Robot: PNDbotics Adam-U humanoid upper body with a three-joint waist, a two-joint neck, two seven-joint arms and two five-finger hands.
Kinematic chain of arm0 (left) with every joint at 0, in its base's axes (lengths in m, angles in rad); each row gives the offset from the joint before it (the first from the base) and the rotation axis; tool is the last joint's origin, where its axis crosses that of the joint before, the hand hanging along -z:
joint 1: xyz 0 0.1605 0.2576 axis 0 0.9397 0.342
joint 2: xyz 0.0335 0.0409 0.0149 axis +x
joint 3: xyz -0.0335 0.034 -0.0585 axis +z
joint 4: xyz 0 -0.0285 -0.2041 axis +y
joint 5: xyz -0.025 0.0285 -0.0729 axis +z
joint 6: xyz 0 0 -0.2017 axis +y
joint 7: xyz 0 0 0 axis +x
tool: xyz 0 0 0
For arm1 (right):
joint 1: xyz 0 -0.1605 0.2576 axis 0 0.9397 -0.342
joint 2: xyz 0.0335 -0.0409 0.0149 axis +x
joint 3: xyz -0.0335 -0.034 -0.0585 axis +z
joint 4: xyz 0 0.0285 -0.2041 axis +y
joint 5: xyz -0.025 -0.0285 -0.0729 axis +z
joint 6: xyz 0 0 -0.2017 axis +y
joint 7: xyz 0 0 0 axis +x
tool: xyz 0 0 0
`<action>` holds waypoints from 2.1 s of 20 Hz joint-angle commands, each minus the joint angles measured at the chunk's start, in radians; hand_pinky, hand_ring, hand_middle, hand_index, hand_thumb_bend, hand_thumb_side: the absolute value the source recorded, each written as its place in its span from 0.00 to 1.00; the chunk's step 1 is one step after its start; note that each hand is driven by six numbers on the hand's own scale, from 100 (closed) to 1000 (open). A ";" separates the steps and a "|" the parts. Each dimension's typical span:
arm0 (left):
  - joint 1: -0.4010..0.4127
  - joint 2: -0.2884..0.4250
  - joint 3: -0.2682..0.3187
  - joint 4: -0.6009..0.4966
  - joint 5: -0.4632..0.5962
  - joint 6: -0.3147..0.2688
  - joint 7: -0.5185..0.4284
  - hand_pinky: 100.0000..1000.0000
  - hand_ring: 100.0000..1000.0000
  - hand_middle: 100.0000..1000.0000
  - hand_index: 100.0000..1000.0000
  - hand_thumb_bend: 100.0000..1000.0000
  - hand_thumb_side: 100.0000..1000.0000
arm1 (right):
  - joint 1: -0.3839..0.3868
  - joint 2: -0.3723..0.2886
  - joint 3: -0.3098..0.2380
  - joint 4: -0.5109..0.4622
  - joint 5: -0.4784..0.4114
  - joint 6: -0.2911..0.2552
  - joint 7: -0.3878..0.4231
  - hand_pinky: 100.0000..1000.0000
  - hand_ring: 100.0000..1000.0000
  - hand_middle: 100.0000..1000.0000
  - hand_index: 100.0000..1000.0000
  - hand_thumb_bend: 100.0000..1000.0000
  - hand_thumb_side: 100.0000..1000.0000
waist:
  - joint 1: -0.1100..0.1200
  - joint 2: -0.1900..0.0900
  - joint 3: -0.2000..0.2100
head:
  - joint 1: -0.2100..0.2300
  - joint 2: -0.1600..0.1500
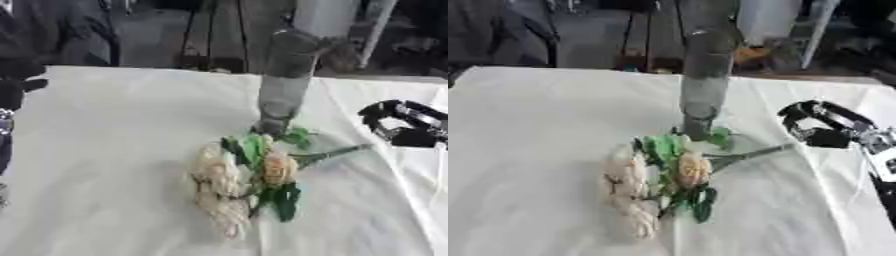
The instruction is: Arrange flowers into the vase.
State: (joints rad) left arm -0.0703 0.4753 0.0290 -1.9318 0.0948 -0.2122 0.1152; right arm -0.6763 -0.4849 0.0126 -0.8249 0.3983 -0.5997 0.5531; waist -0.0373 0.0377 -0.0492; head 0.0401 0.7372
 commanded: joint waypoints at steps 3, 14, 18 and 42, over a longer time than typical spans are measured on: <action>-0.007 0.015 0.004 -0.009 -0.004 -0.003 -0.003 0.78 0.78 0.74 0.72 0.42 0.73 | -0.013 -0.012 0.002 0.002 0.028 -0.203 0.169 0.83 0.77 0.60 0.82 0.00 0.48 | 0.002 -0.007 0.001 | 0.005 -0.002; -0.007 0.014 0.004 -0.008 -0.004 -0.002 -0.004 0.78 0.78 0.74 0.72 0.42 0.73 | -0.019 0.007 0.008 0.015 0.099 -0.228 0.122 0.83 0.79 0.66 0.84 0.03 0.49 | 0.003 -0.007 0.003 | 0.009 -0.003; -0.007 0.013 0.004 -0.008 -0.004 -0.002 -0.004 0.78 0.78 0.74 0.72 0.42 0.73 | -0.024 0.016 0.010 0.031 0.134 -0.238 0.105 0.83 0.80 0.68 0.84 0.04 0.49 | 0.003 -0.006 0.004 | 0.011 -0.003; -0.009 0.010 0.001 -0.008 -0.003 -0.002 -0.006 0.78 0.78 0.74 0.72 0.42 0.73 | -0.038 0.075 0.009 0.081 0.328 -0.272 -0.013 0.82 0.82 0.74 0.86 0.07 0.50 | 0.008 -0.004 0.009 | 0.019 -0.005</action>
State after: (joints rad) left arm -0.0703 0.4747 0.0287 -1.9266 0.0948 -0.2142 0.1120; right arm -0.6883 -0.3958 0.0249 -0.7377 0.7126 -0.7356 0.4171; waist -0.0318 0.0425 -0.0414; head 0.0563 0.7371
